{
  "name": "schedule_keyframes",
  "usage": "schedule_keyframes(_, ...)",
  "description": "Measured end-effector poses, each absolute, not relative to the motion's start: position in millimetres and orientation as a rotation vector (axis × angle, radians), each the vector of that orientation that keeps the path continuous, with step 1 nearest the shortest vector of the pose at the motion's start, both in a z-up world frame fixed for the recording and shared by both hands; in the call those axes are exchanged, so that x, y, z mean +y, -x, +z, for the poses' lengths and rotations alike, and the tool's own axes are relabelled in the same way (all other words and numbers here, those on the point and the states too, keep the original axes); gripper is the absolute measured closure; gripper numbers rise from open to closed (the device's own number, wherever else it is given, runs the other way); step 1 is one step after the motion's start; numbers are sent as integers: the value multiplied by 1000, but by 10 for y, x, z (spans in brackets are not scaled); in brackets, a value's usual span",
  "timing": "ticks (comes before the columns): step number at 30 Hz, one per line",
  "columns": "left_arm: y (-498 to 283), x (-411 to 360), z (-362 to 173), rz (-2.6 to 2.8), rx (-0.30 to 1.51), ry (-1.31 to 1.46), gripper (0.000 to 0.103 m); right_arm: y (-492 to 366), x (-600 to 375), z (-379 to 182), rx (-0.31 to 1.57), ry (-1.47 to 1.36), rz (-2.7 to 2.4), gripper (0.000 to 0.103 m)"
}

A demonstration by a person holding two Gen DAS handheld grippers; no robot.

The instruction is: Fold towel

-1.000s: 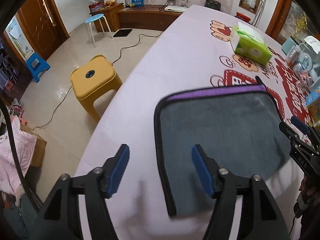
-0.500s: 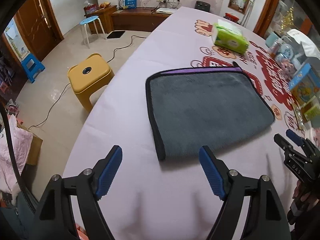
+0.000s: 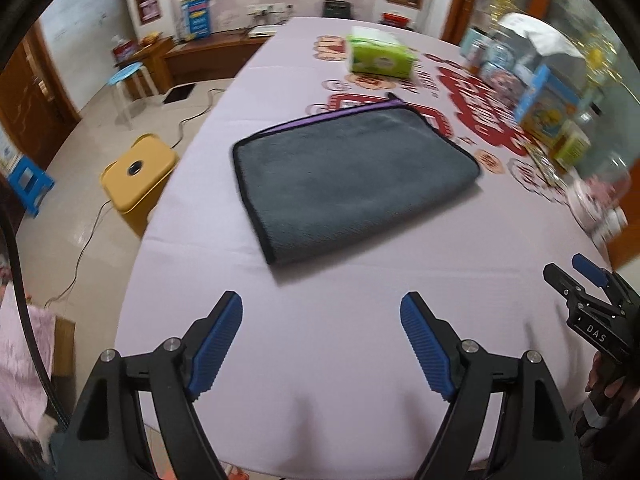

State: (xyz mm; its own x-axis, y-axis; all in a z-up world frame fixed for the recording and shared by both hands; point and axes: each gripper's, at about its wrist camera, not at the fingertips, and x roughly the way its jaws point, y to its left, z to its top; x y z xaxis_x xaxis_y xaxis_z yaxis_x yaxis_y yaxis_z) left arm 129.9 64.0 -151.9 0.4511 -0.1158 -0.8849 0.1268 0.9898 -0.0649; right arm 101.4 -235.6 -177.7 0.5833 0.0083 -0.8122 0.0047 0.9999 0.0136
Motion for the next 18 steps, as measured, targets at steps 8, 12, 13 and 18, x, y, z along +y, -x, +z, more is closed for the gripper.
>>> schedule_keyframes(8, -1104, 438, -1392, -251, 1079, -37, 23, -437, -2462, -1685, 963, -84, -94, 15)
schedule_keyframes(12, -1047, 391, -1320, -275, 1080, -33, 23, -203, -2485, -1606, 957, -101, -122, 12)
schedule_keyframes(13, -1029, 369, -1283, -281, 1079, -32, 23, -156, -2490, -1589, 958, -105, -125, 11)
schedule_keyframes(18, -943, 217, -1067, -284, 1047, -67, 23, 50, -2567, -1374, 928, -117, -146, 8)
